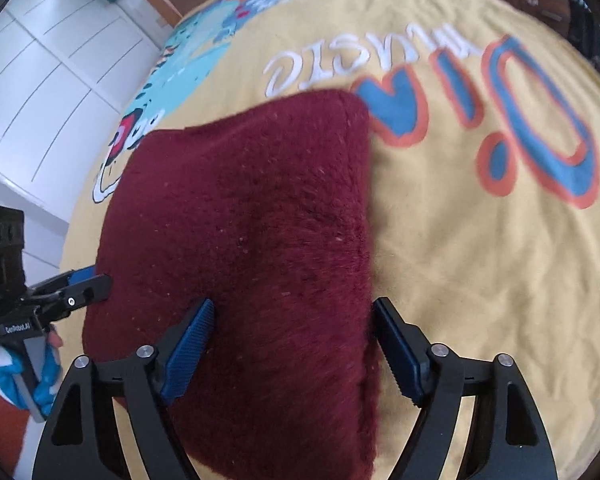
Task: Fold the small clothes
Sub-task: 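Grasp the bundle edge with both tools, fold it over, then open them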
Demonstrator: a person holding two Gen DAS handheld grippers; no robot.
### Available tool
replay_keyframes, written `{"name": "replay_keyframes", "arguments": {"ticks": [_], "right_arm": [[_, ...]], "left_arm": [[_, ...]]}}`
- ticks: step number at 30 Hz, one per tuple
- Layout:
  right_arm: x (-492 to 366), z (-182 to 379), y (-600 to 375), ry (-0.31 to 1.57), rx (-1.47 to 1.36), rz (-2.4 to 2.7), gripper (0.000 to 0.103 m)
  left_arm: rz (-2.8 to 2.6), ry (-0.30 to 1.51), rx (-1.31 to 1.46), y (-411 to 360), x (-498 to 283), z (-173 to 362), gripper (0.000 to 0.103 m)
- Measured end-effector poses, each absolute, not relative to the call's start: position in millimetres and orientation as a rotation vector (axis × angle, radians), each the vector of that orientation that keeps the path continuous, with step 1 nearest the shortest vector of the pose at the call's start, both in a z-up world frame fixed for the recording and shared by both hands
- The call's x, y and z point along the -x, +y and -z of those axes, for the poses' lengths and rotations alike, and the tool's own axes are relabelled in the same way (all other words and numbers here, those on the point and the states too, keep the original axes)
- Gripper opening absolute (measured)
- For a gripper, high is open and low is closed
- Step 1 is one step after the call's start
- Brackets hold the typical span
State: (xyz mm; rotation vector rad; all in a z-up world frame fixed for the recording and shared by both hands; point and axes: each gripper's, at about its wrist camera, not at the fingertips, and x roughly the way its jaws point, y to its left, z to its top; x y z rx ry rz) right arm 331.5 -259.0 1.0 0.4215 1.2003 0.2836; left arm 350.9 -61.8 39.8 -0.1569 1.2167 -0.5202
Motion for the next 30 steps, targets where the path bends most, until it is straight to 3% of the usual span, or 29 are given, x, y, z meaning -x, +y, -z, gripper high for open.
{"name": "replay_keyframes", "arguments": {"ticks": [2, 5, 7, 10, 18, 21, 30], "right_arm": [[-334.7, 10.5, -259.6, 1.237, -0.452, -0.329, 0.082], [-336.3, 24.7, -259.5, 1.277, -0.500, -0.373, 0.082], [-336.3, 26.0, -258.0, 1.271, -0.494, -0.392, 0.081], [-335.5, 23.4, -255.3, 1.256, -0.481, -0.413, 0.069], [-318.9, -2.6, -243.9, 1.152, -0.406, -0.394, 0.049], [-310.8, -21.2, -238.0, 1.090, -0.397, -0.408, 0.047], [-318.8, -56.2, -171.9, 1.037, -0.322, -0.498, 0.047]], "left_arm": [[0.524, 1.248, 0.167, -64.9, -355.9, -32.3, 0.084], [0.509, 1.308, 0.145, -69.9, -361.9, -18.5, 0.096], [0.505, 1.342, 0.171, -70.6, -366.4, -10.1, 0.098], [0.507, 1.356, 0.196, -70.1, -369.0, -6.7, 0.098], [0.546, 1.225, 0.194, -62.7, -354.3, -31.0, 0.054], [0.552, 1.193, 0.212, -48.3, -347.9, -43.5, 0.048], [0.500, 1.095, 0.195, 8.7, -329.0, -86.1, 0.047]]}}
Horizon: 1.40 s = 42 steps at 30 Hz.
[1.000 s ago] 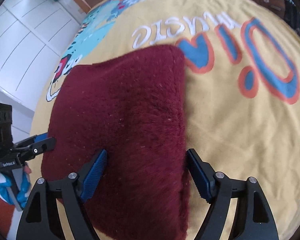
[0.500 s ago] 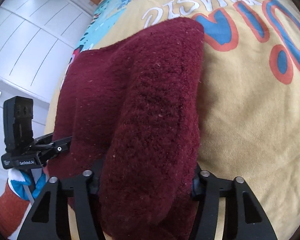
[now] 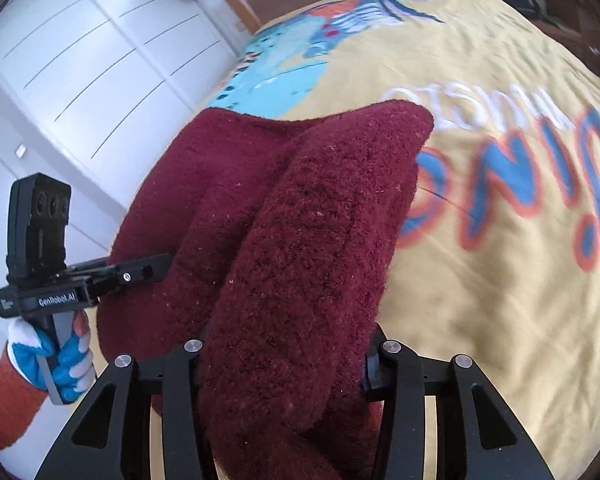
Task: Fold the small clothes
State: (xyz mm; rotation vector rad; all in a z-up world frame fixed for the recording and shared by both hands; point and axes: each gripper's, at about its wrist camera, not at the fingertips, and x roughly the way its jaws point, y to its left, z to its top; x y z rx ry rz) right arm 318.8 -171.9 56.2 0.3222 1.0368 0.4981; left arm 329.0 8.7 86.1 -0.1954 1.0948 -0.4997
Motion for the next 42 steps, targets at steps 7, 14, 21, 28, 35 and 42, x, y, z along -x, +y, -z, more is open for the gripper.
{"name": "replay_keyframes", "arguments": {"ticks": [7, 14, 21, 28, 35, 42], "right_arm": [[-327.6, -24.1, -113.3, 1.138, -0.224, -0.448, 0.051], [-326.1, -37.2, -128.6, 1.131, -0.192, -0.365, 0.057], [-291.8, -52.1, -167.9, 1.129, -0.203, -0.274, 0.057], [-260.5, -57.0, -180.1, 1.133, -0.213, -0.166, 0.057], [-209.8, -82.9, -173.4, 1.093, -0.199, -0.119, 0.059], [-144.6, -115.0, -152.0, 1.015, -0.203, -0.089, 0.062]], "left_arm": [[0.369, 1.174, 0.122, 49.0, -316.1, -53.5, 0.051], [0.321, 1.155, 0.130, 56.5, -306.6, -58.6, 0.063], [0.252, 1.160, 0.137, 75.3, -290.8, -74.1, 0.067], [0.205, 1.142, 0.140, 96.4, -252.6, -91.1, 0.066], [0.164, 1.083, 0.128, 115.7, -195.4, -123.1, 0.066], [0.092, 0.997, 0.139, 125.9, -136.3, -146.5, 0.067]]}}
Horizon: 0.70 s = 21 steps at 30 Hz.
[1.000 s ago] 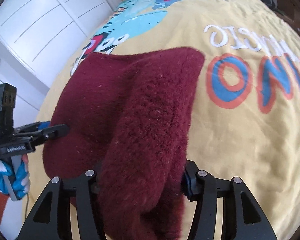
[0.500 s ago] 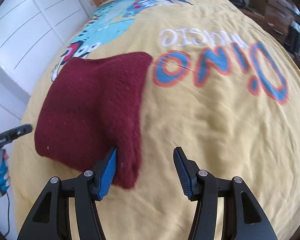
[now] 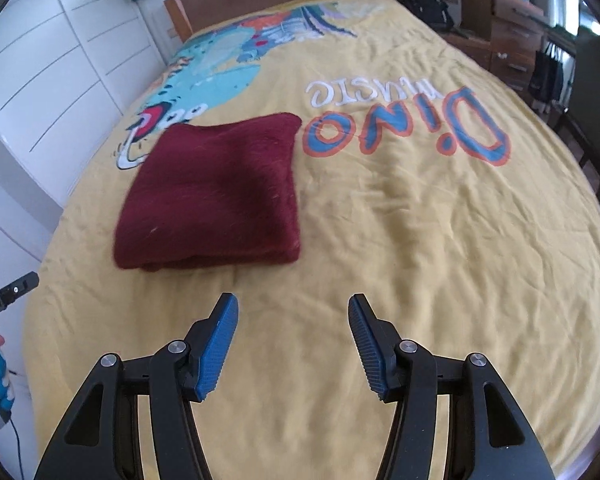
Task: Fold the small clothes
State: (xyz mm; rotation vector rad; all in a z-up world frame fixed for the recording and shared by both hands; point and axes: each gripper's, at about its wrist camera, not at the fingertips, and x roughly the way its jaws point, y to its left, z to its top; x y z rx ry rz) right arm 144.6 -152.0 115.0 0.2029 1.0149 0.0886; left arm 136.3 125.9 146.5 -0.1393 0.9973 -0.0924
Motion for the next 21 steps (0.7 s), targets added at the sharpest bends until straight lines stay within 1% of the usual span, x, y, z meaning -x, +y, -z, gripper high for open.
{"name": "replay_keyframes", "arguments": {"ticks": [1, 3, 5, 6, 9, 11, 14, 16, 19, 21], "right_arm": [[-135.1, -119.8, -148.2, 1.001, -0.197, -0.080, 0.064], [-118.3, -127.9, -142.2, 0.973, -0.187, -0.062, 0.074], [-101.3, -136.2, -136.9, 0.947, -0.179, -0.052, 0.076], [-92.7, -140.1, -133.8, 0.934, -0.171, -0.045, 0.077], [-72.0, -150.1, -126.5, 0.905, -0.141, -0.026, 0.080], [-61.6, -155.2, -122.9, 0.894, -0.126, -0.018, 0.081], [-44.6, -164.6, -119.2, 0.865, -0.116, -0.014, 0.083], [-33.2, -171.5, -117.2, 0.841, -0.112, -0.010, 0.086], [-21.0, -177.2, -113.1, 0.826, -0.082, -0.007, 0.093], [-14.7, -178.5, -111.8, 0.821, -0.075, -0.003, 0.102]], "left_arm": [[0.084, 0.985, 0.136, 126.3, -129.7, -148.5, 0.067], [0.065, 0.957, 0.122, 125.6, -111.8, -153.3, 0.067], [0.046, 0.932, 0.108, 124.3, -95.6, -155.8, 0.076], [0.039, 0.916, 0.103, 123.0, -87.6, -157.3, 0.085], [0.023, 0.885, 0.088, 118.4, -68.1, -160.3, 0.093], [0.030, 0.878, 0.086, 116.4, -58.0, -159.5, 0.095], [0.013, 0.858, 0.059, 110.7, -41.8, -162.9, 0.100], [0.009, 0.847, 0.048, 109.1, -33.8, -165.3, 0.101], [0.008, 0.832, 0.034, 106.1, -23.5, -169.0, 0.102], [0.013, 0.823, 0.037, 103.9, -18.0, -172.1, 0.102]]}}
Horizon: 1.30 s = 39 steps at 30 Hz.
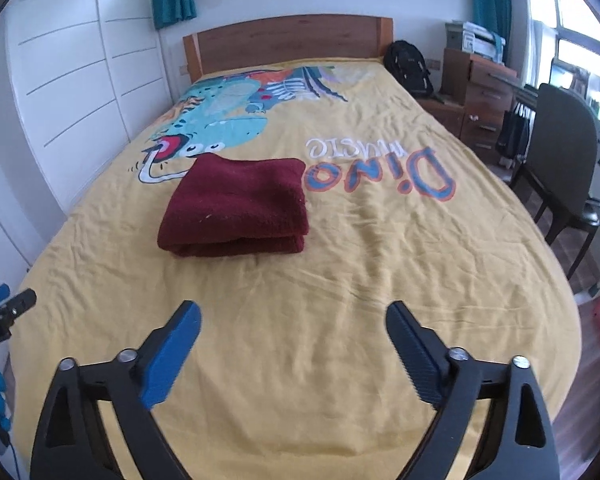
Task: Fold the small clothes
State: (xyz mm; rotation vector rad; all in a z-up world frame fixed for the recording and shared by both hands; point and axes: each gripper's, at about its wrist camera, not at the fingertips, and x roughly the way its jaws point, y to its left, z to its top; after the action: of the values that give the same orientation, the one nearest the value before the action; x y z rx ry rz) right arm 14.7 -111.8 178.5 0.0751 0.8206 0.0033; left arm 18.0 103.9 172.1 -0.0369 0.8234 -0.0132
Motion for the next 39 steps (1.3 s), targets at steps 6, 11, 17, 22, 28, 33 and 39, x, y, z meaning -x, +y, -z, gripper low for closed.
{"name": "replay_keyframes", "arguments": {"ticks": [6, 11, 17, 22, 28, 33, 39], "right_arm": [[2.9, -178.3, -110.1, 0.807, -0.089, 0.002, 0.102], [14.9, -177.8, -110.0, 0.797, -0.078, 0.017, 0.102], [29.4, -183.0, -112.3, 0.773, -0.049, 0.042, 0.102], [37.9, -191.0, -117.8, 0.742, -0.062, 0.071, 0.102], [42.9, -201.9, -124.6, 0.706, -0.068, 0.102, 0.102], [43.2, -206.7, -129.7, 0.689, -0.072, 0.126, 0.102], [39.4, -200.4, -130.9, 0.705, -0.067, 0.139, 0.102]], "left_arm": [[0.015, 0.800, 0.023, 98.9, -5.8, -178.2, 0.102], [0.008, 0.777, 0.013, 95.8, 4.9, -185.1, 0.102], [-0.006, 0.760, 0.018, 99.7, 15.7, -190.7, 0.102], [0.002, 0.731, 0.003, 97.2, 22.6, -196.2, 0.102], [0.000, 0.696, -0.013, 95.8, 28.7, -203.6, 0.102], [-0.002, 0.688, -0.010, 98.8, 30.4, -208.1, 0.102], [-0.001, 0.697, 0.003, 103.3, 26.8, -208.9, 0.102]]}}
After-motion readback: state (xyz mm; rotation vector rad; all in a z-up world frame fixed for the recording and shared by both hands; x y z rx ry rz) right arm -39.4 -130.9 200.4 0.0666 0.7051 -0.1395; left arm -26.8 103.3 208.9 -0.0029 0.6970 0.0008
